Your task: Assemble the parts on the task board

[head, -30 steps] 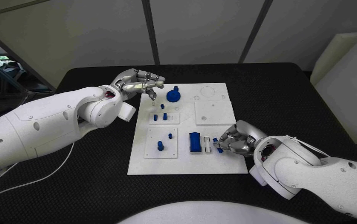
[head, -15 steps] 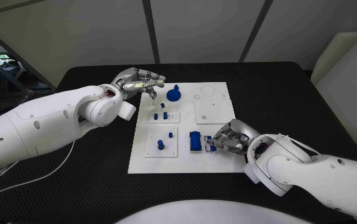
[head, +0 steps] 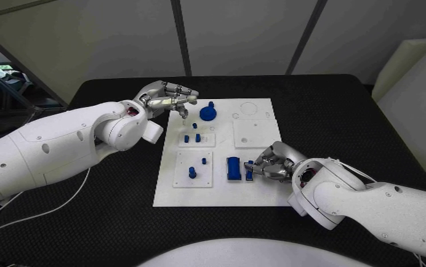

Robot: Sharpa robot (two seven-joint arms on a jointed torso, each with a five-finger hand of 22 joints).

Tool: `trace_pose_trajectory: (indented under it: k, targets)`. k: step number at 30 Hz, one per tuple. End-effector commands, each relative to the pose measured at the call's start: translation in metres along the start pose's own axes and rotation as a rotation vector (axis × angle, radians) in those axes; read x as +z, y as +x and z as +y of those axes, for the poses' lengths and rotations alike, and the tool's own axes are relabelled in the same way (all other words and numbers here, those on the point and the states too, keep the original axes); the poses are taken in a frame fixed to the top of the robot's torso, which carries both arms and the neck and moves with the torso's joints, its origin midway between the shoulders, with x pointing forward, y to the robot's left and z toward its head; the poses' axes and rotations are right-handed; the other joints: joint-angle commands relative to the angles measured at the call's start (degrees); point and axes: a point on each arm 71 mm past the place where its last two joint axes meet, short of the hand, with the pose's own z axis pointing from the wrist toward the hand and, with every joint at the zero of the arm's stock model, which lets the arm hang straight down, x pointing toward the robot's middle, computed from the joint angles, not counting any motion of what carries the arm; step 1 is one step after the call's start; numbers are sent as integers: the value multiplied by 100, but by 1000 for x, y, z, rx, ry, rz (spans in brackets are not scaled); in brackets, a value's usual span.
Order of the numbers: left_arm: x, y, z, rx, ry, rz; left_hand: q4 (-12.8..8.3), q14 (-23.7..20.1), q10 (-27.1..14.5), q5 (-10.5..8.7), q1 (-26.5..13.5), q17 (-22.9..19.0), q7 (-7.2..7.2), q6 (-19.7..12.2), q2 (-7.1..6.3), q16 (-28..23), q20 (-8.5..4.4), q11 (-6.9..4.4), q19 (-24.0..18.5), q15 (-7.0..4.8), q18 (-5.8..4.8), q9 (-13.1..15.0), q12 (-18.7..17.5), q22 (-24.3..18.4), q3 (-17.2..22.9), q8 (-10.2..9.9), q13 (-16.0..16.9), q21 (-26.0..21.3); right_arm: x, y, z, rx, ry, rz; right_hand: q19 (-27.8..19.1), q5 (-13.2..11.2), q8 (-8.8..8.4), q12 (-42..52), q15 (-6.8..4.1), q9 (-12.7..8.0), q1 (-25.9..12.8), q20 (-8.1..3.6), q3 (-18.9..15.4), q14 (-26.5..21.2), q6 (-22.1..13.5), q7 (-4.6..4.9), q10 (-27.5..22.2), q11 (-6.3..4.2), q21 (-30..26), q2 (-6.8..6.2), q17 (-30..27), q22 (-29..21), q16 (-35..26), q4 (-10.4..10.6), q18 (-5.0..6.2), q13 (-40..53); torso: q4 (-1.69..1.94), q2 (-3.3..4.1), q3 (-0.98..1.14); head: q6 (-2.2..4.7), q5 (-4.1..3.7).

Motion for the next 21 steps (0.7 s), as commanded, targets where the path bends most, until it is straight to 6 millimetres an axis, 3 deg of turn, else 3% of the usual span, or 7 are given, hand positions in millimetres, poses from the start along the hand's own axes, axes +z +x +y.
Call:
trace_pose_trajectory:
  k: [1,21]
  targets:
    - [0,2,-1,-5,4,14,1,-18,-54,17,-5,-6,4,-40,46,-7,11,1,9,11,-65,-8,30,-6,-34,29,6,-38,1,3,0,-18,7,36,16,28,-33,-46,-33,13,-74,-10,-53,562,29,23,9,7,15,-12,1354,4,27,24,-31,-36,-2,1,2,-7,9]
    - [0,1,-1,-5,2,14,1,-18,-54,17,-5,-6,4,-40,46,-7,11,1,9,11,-65,-8,30,-6,-34,29,6,-38,-1,4,3,-51,-22,45,5,-99,57,-35,-52,134,-313,-26,-346,557,99,-8,23,-17,-6,-144,1334,-9,14,27,-27,-10,-8,1,8,-28,13]
